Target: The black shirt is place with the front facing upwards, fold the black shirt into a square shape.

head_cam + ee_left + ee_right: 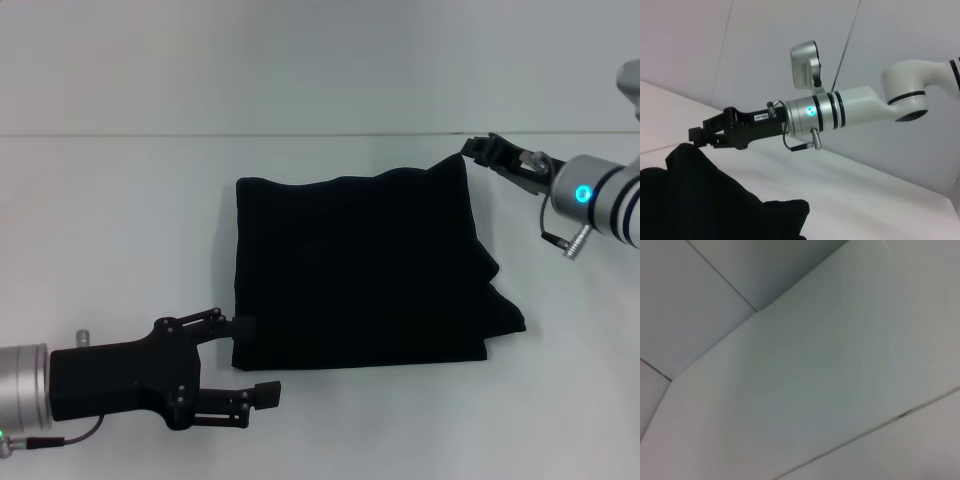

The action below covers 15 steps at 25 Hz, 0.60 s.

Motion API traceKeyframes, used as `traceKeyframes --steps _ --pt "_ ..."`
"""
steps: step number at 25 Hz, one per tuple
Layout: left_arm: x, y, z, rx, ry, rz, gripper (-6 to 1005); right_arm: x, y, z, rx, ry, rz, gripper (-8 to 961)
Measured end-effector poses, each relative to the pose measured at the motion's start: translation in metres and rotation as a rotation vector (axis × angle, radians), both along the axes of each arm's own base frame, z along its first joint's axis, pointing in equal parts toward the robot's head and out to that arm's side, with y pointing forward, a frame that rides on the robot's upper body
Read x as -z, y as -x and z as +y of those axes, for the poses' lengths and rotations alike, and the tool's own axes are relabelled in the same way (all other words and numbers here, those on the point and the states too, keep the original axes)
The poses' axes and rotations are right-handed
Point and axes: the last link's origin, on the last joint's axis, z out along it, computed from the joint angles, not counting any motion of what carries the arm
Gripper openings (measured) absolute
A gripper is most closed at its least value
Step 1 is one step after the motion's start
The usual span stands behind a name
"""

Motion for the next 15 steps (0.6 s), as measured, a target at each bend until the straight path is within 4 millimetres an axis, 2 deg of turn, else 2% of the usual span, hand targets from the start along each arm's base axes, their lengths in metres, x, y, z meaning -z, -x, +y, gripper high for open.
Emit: traceKeyframes --steps 7,12,14,15 --pt "0.003 -0.001 0.001 -0.027 0.005 -0.031 950 -0.017 -0.027 -0.015 0.041 -0.072 0.111 306" --pt "0.009 0.004 0.01 -0.129 0.001 -0.037 951 -0.038 -0.029 -0.033 -0.21 -0.068 0.048 417" --pt "0.011 0.006 0.014 -0.171 -0.001 -0.036 951 -0.043 -0.027 -0.044 -0.341 -0.062 0.002 654" --pt "0.012 0.006 0.015 -0.189 -0.002 -0.04 951 -0.043 -0.027 -0.049 -0.386 -0.059 -0.018 693"
